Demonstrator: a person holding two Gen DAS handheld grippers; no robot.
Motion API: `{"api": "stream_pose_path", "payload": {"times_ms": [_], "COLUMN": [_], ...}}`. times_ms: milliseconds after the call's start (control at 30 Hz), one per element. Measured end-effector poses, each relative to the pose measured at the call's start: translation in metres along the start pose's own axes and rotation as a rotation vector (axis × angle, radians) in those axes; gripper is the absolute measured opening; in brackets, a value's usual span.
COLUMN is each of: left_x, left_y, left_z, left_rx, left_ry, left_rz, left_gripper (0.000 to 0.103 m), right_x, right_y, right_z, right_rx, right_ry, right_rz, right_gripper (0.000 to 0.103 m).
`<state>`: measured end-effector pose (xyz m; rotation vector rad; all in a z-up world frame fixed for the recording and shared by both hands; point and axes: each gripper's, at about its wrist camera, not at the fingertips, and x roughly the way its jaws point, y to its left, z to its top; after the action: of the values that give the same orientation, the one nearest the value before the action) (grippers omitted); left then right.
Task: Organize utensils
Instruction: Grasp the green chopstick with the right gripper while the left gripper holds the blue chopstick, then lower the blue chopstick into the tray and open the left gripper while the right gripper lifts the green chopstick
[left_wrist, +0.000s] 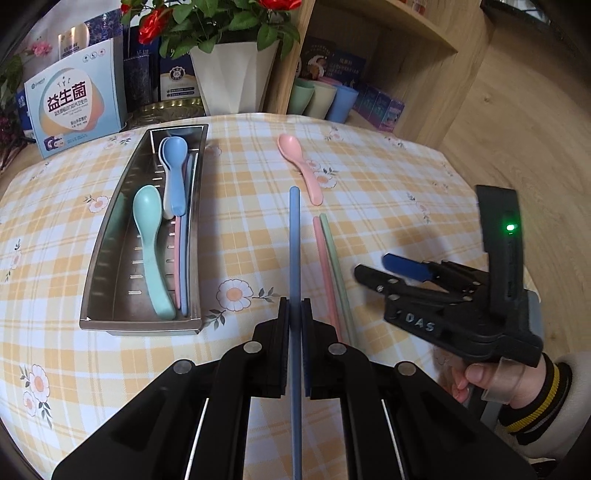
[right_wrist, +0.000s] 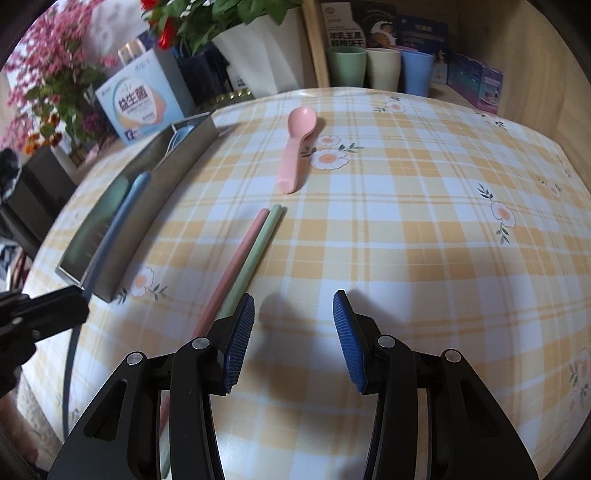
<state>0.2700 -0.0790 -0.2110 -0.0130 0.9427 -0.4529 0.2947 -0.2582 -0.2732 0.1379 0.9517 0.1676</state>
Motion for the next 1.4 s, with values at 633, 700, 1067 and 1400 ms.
{"api": "stream_pose_path", "payload": {"times_ms": [633,700,1067,1400], "left_x": [-0.017,-0.016,-0.016,-0.014], "left_y": [0.018,0.019,0.018,0.025], "left_z": [-0.003,-0.003,-0.006,-0.008], "left_rx": [-0.063,-0.067,-0.077,-0.105], "left_ry": [-0.05,-0.05,-0.046,-0.036], "left_rz": [-0.057,-0.058,-0.066,-0.073], "left_gripper": [0.006,0.006,0.006,0.006], "right_x": [0.0,-0.001,-0.001,-0.021], "right_y": [0.038,0.034,0.026,0.004], "right_z": [-0.004,-0.005,-0.006,-0.002], "right_rx": [-0.13,-0.123,-0.082,0.065], "right_ry": [0.083,0.083,0.065,-0.02], "right_rz": [-0.141,-0.137,-0.116,-0.013], "right_gripper": [0.042,0.027,0.007,0.006]}}
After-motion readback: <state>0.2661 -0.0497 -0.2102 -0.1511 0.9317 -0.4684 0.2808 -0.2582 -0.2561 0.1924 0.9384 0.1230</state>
